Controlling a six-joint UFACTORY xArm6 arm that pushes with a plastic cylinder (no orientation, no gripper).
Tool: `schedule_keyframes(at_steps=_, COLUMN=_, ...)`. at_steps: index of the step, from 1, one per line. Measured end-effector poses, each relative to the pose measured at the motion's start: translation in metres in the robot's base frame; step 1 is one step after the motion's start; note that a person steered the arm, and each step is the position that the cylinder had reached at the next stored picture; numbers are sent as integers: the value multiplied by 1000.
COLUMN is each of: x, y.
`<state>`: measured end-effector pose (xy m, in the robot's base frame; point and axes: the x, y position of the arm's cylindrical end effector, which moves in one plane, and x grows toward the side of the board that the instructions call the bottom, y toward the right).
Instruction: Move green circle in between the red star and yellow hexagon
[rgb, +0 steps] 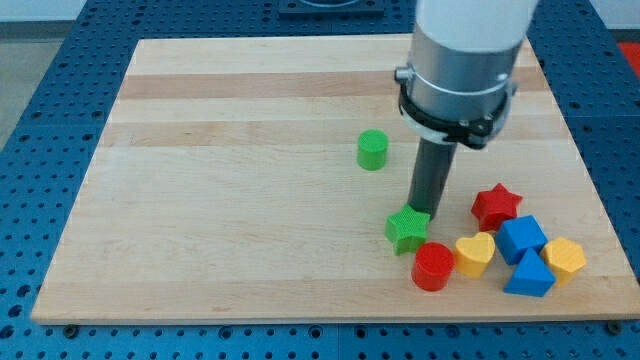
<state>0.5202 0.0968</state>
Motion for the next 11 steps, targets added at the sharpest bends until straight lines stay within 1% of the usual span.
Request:
schedule_keyframes(at_steps=2, x=1, y=0)
schedule_keyframes(at_steps=3, x=-22, y=-12)
schedule_keyframes(at_steps=4, x=-29, y=-34)
schedule_keyframes(at_steps=5, x=-39, y=-74)
schedule_keyframes(at_steps=6, x=-79, y=-94)
schedule_keyframes(at_steps=7, x=-102, y=-88)
schedule_keyframes(at_steps=8, x=-102, y=-61)
schedule_keyframes(at_steps=9, x=-94, y=-27)
schedule_keyframes(at_steps=11, x=-56, y=18)
